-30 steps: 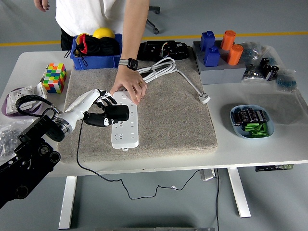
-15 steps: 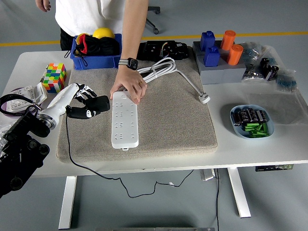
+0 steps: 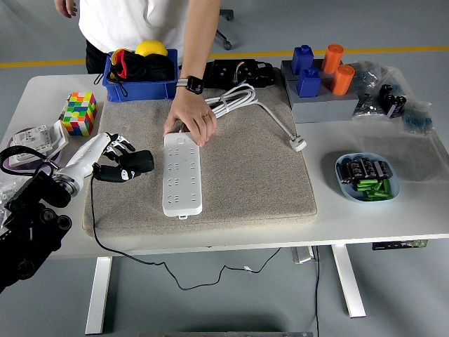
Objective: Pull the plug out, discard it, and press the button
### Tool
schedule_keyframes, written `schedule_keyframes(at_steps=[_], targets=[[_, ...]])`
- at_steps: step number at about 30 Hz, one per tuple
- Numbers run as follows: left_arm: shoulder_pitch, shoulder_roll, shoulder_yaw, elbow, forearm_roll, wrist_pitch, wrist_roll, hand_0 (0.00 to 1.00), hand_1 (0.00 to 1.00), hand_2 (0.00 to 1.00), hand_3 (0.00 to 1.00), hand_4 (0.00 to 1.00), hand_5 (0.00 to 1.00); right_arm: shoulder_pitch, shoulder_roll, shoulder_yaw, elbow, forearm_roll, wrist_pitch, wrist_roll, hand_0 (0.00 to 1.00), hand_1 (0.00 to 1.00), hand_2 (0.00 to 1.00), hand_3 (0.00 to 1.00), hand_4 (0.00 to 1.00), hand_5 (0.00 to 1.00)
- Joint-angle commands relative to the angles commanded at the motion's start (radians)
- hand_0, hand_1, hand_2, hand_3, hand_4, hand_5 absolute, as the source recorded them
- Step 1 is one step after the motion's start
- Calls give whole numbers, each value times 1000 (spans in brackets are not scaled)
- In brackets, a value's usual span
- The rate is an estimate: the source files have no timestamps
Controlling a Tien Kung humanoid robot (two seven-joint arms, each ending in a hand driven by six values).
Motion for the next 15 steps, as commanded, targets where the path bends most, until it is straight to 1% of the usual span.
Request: schedule_keyframes(at_steps=[4, 5, 10, 11, 15], targets=[[1, 0, -1, -1, 2, 3, -5, 643, 649, 591, 623, 798, 2, 0, 0, 0, 0, 0, 0, 0, 742, 674, 674, 633, 661, 522], [1, 0, -2, -1, 2, 4, -7, 719, 743, 685, 679, 860, 2, 0, 0, -1, 0, 0, 0, 0, 743, 674, 674, 632, 661, 522], [1, 1, -5, -6, 2, 1, -7, 719, 743, 685, 679, 860, 2, 0, 0, -1, 0, 0, 0, 0, 743, 674, 674, 632, 661, 522], [0, 1, -5, -7, 3, 0, -6, 732, 755, 697, 704, 882, 2, 0, 0, -1, 0, -1, 0, 0, 742, 674, 674, 633, 661, 522], [1, 1, -7, -5, 6, -7, -3, 732, 755, 697, 704, 882, 2, 0, 0, -2, 0, 0, 0, 0, 742, 674, 674, 633, 661, 522]])
